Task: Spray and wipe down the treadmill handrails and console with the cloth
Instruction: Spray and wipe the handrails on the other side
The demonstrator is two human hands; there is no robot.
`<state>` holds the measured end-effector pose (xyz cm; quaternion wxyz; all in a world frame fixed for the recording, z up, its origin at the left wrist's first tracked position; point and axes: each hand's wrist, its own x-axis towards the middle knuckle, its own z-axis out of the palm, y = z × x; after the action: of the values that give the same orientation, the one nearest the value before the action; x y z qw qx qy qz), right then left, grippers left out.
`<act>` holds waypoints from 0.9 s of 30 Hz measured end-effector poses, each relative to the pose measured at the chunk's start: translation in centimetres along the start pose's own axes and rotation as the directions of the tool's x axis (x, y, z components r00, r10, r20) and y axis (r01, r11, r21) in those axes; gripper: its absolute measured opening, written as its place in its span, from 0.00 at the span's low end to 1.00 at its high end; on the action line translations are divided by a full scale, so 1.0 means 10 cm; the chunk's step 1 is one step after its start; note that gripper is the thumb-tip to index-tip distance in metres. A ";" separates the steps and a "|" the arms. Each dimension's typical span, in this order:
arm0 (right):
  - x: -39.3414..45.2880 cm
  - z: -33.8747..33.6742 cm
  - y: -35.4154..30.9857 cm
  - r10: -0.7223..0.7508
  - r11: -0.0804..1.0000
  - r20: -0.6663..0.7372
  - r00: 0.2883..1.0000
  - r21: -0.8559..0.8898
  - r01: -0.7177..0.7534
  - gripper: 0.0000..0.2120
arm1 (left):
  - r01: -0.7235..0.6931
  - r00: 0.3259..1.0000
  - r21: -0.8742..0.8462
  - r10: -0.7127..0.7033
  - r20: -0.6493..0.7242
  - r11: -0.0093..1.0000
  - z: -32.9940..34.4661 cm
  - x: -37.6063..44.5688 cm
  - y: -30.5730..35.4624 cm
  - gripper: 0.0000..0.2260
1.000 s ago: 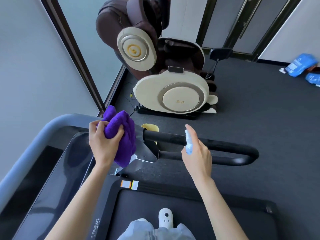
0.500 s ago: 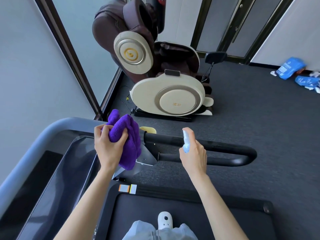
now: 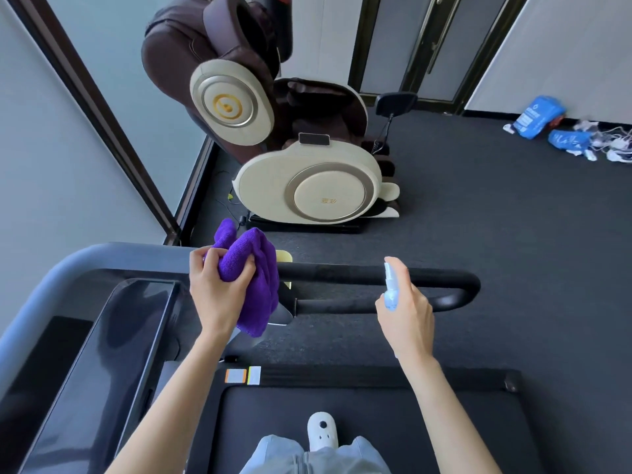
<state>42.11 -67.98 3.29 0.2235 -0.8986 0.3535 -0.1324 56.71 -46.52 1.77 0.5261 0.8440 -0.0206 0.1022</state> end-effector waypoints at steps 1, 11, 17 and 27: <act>0.01 -0.01 0.02 0.022 0.999 0.001 1.000 0.042 -0.022 0.30 | -0.003 1.000 0.001 0.003 0.008 1.000 0.03 -0.01 0.01 0.13; 0.07 -0.10 0.23 0.057 0.997 -0.026 0.998 0.052 -0.056 0.32 | -0.032 0.999 0.017 0.031 0.033 0.999 0.13 -0.13 0.10 0.12; 0.07 -0.24 0.49 0.097 0.995 -0.077 0.992 0.014 -0.097 0.31 | -0.033 0.999 0.021 0.032 0.030 0.999 0.17 -0.20 0.15 0.10; 0.10 -0.36 0.76 0.148 0.978 -0.120 0.982 0.166 -0.127 0.31 | -0.086 0.995 0.029 0.084 0.050 0.996 0.27 -0.30 0.28 0.09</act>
<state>37.06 -74.75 2.75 0.2788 -0.8408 0.4172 -0.2031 53.78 -50.45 2.53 0.5074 0.8527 -0.0676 0.1042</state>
